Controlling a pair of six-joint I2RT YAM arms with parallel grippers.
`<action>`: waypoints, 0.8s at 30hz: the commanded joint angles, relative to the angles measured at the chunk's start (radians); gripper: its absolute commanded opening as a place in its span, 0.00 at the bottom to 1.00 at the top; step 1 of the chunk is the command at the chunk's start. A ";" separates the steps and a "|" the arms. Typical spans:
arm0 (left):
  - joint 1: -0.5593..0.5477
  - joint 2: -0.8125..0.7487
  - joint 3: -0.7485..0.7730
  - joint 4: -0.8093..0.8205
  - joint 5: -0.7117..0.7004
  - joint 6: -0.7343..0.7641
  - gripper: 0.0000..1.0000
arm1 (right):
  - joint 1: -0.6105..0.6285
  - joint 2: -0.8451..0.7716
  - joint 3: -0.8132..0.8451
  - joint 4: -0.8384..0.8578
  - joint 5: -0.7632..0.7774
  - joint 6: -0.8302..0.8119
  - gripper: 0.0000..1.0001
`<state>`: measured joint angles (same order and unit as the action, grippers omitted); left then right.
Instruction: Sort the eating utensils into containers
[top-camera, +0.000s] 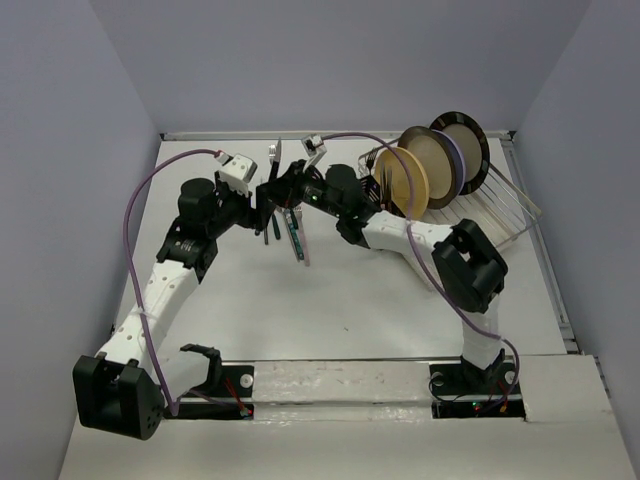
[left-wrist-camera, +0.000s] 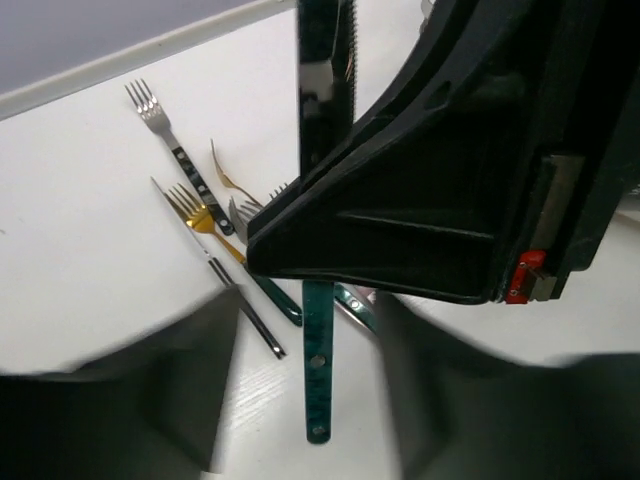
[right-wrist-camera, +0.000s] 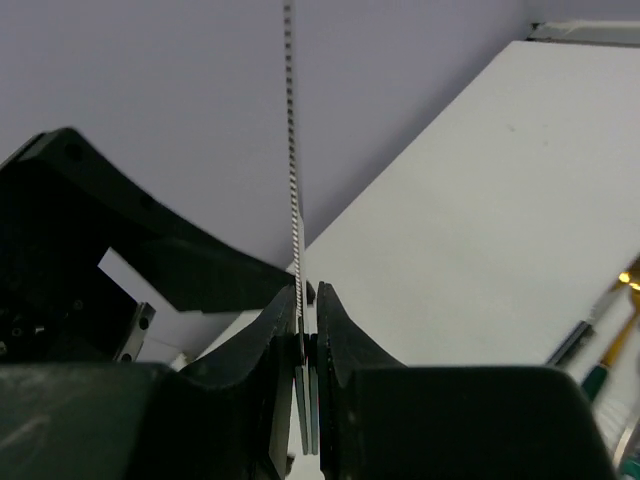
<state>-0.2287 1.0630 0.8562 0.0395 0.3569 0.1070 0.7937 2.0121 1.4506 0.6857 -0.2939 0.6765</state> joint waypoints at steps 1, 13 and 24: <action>-0.008 -0.023 -0.006 0.065 0.047 0.005 0.92 | 0.010 -0.162 -0.045 -0.017 0.067 -0.199 0.00; -0.006 -0.032 -0.017 0.031 -0.045 0.028 0.99 | 0.010 -0.527 -0.088 -0.563 0.566 -0.753 0.00; -0.006 0.120 0.006 -0.006 -0.165 0.042 0.99 | -0.085 -0.618 -0.262 -0.615 0.912 -0.839 0.00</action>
<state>-0.2344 1.1610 0.8452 0.0368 0.2268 0.1303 0.7422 1.3888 1.2175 0.1017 0.5381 -0.1268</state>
